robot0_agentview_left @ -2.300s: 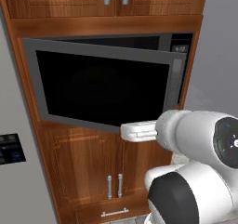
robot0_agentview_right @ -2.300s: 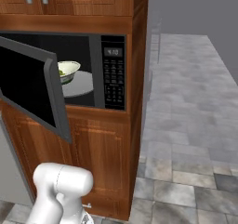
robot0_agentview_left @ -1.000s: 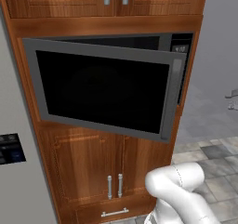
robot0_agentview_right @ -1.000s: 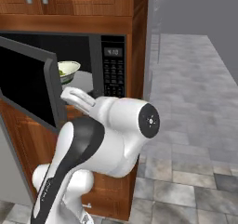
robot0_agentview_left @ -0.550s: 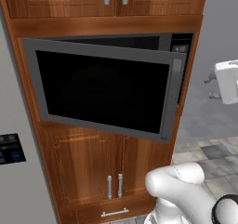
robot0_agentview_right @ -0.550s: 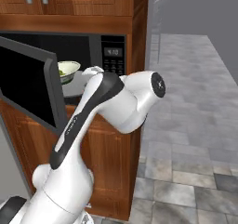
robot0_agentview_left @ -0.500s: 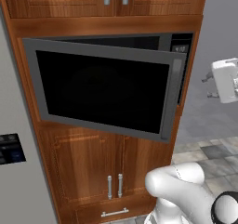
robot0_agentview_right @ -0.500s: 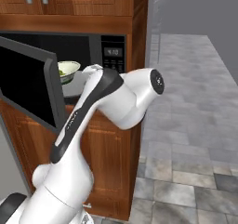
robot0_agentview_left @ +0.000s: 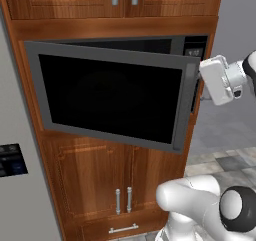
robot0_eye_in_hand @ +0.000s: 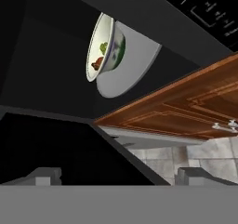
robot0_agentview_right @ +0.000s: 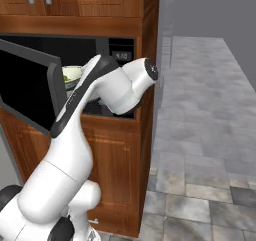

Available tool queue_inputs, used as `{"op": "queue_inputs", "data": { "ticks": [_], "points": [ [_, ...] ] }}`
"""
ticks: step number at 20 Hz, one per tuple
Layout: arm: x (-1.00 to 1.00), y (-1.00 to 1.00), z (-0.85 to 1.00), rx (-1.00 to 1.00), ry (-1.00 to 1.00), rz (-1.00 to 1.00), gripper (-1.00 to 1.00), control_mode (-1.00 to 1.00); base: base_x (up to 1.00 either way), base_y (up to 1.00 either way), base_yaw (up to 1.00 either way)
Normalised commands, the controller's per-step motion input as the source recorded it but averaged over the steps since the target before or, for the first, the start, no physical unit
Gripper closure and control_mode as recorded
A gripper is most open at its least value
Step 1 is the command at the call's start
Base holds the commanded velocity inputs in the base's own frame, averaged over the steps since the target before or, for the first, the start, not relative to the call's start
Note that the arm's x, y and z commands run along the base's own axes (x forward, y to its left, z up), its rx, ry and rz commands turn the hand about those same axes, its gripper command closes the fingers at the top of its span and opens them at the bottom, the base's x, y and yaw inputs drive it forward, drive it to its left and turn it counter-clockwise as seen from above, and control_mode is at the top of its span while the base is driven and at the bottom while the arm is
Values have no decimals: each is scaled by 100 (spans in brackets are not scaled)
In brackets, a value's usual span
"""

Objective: The microwave is finished heating the chicken drumstick and broccoli. Take the bowl containing the food and place it on the dining counter.

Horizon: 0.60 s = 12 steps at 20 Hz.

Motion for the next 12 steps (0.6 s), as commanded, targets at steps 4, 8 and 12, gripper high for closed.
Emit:
{"op": "queue_inputs", "data": {
  "ticks": [4, 8, 12],
  "points": [
    [55, 30, -16, 0, 6, 0, -100, -100, 0, 0, 0],
    [33, 7, -2, 0, 3, 0, -100, -100, 0, 0, 0],
    [-1, 27, 0, 0, 1, 0, -100, -100, 0, 0, 0]
  ]
}}
